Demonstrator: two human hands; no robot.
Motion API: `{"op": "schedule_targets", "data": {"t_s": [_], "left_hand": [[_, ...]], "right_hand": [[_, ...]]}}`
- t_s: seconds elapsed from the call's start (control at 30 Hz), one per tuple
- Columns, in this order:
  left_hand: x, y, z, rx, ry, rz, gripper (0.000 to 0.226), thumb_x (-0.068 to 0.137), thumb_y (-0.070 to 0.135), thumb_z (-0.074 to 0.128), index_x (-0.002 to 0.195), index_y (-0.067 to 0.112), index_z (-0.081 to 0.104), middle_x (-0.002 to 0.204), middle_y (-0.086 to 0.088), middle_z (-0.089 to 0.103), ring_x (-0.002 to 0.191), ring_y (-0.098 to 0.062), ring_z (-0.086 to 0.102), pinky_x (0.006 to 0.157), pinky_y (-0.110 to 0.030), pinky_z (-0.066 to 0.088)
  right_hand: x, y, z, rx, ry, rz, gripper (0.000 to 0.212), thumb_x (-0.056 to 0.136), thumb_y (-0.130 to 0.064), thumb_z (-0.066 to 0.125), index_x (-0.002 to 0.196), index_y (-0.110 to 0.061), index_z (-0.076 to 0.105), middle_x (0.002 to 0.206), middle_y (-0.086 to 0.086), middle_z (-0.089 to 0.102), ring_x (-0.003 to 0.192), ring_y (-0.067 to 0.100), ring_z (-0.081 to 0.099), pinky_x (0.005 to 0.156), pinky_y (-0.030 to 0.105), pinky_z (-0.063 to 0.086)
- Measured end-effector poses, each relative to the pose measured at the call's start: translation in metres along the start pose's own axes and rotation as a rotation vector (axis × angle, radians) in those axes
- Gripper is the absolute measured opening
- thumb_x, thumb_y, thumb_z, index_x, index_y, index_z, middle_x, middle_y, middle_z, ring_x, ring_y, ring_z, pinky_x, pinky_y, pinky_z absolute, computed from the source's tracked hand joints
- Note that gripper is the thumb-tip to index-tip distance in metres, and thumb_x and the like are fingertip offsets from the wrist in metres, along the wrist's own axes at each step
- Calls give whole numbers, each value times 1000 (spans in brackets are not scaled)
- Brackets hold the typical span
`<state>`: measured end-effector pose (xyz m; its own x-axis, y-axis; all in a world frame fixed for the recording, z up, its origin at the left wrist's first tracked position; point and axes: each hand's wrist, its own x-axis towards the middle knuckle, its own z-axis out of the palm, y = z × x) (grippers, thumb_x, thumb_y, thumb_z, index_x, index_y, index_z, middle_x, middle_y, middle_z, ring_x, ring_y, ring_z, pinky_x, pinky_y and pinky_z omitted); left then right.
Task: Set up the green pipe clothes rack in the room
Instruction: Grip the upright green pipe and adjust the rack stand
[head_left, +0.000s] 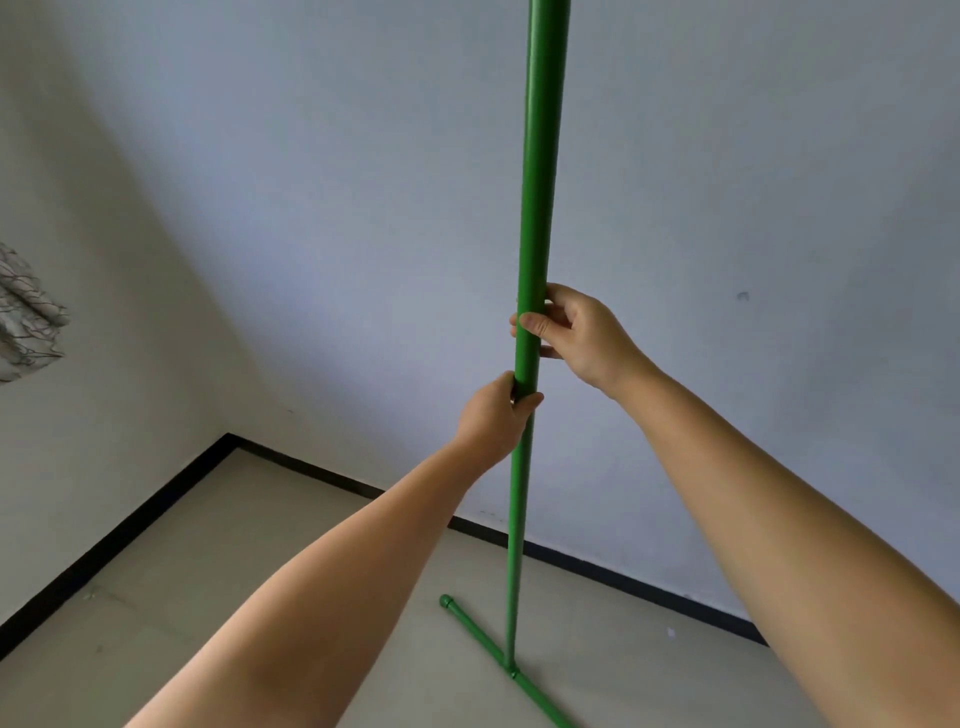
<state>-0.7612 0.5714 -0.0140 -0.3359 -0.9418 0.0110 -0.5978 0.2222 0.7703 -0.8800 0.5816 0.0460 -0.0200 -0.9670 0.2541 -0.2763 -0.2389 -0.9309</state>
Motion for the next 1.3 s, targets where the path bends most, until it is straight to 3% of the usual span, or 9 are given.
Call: {"op": "schedule_targets", "data": {"t_s": [0.37, 0.6, 1.0, 1.3], "left_hand": [[-13, 103, 138, 30, -89, 99, 26, 89, 32, 51, 99, 8, 54, 98, -12, 67, 88, -28, 62, 73, -36, 48], [-38, 175, 225, 33, -153, 155, 27, 89, 32, 51, 103, 9, 54, 100, -13, 67, 90, -28, 63, 81, -43, 53], [-102, 326, 393, 1, -220, 156, 27, 88, 29, 52, 105, 9, 57, 104, -13, 66, 93, -29, 62, 88, -46, 51], [-125, 419, 519, 18, -262, 224, 26, 87, 32, 52, 98, 9, 58, 98, -12, 67, 89, -28, 63, 83, -43, 52]], "right_hand": [[-85, 27, -161, -49, 105, 8, 19, 85, -20, 57, 104, -21, 56, 100, 13, 69, 92, 17, 68, 79, 32, 56], [-150, 39, -260, -86, 185, 19, 23, 85, -20, 57, 108, -19, 56, 100, 13, 70, 90, 16, 68, 79, 32, 57], [-283, 55, -453, -139, 259, 52, 19, 84, -23, 58, 103, -21, 58, 98, 15, 70, 94, 23, 67, 83, 44, 56], [-366, 74, -588, -156, 344, 68, 18, 84, -23, 59, 103, -22, 59, 98, 11, 71, 93, 19, 67, 81, 39, 57]]}}
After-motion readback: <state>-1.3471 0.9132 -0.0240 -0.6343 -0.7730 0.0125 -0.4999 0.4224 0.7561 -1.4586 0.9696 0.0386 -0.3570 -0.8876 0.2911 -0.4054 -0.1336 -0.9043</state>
